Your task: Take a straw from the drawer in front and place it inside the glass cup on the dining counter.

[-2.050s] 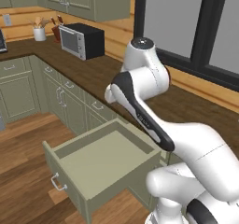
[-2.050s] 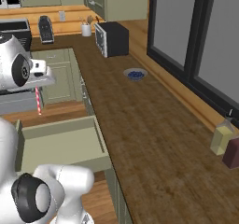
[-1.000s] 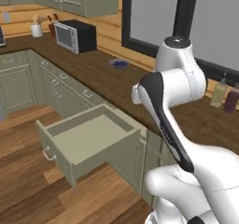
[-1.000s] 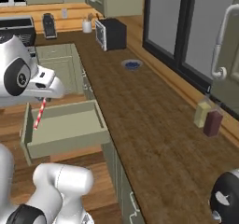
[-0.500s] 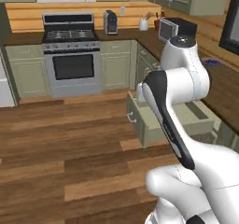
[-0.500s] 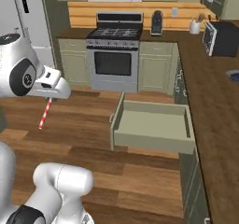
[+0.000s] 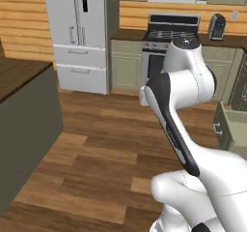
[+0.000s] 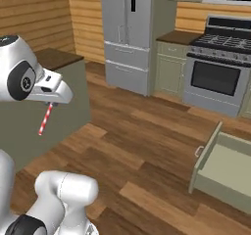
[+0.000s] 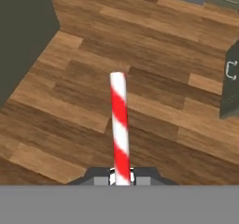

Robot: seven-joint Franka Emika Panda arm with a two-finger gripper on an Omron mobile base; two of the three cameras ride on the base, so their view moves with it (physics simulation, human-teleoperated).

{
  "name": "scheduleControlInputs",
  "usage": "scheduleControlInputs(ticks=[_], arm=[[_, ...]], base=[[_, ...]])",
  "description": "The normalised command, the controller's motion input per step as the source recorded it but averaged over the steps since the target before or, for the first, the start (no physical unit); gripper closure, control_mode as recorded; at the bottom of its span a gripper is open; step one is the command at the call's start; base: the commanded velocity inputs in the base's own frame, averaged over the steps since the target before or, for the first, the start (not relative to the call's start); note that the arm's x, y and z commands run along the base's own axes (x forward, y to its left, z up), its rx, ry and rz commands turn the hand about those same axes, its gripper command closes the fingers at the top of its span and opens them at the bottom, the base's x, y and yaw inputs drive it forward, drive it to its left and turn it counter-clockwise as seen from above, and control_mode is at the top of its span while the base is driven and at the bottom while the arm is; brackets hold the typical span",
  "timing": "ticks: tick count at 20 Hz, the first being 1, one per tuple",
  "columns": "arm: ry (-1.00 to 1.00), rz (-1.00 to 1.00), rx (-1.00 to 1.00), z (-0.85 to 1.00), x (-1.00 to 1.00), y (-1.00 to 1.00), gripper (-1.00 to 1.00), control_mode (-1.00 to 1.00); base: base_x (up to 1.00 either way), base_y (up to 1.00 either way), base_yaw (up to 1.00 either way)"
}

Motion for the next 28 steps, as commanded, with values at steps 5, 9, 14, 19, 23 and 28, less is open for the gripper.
scheduleControlInputs(ticks=[5, 9, 14, 19, 23, 28], arm=[[0.0, 0.0, 0.0, 0.0, 0.0, 0.0, 1.0, 1.0], [0.0, 0.0, 0.0, 0.0, 0.0, 0.0, 1.0, 1.0], [0.0, 0.0, 0.0, 0.0, 0.0, 0.0, 1.0, 1.0], [0.0, 0.0, 0.0, 0.0, 0.0, 0.0, 1.0, 1.0], [0.0, 0.0, 0.0, 0.0, 0.0, 0.0, 1.0, 1.0], [0.0, 0.0, 0.0, 0.0, 0.0, 0.0, 1.0, 1.0]], base=[[0.31, 0.9, 0.18], [0.86, 0.98, -0.1], [1.0, 0.83, -0.24], [1.0, 0.9, -0.29], [1.0, 0.63, -0.28], [1.0, 0.31, -0.18]])
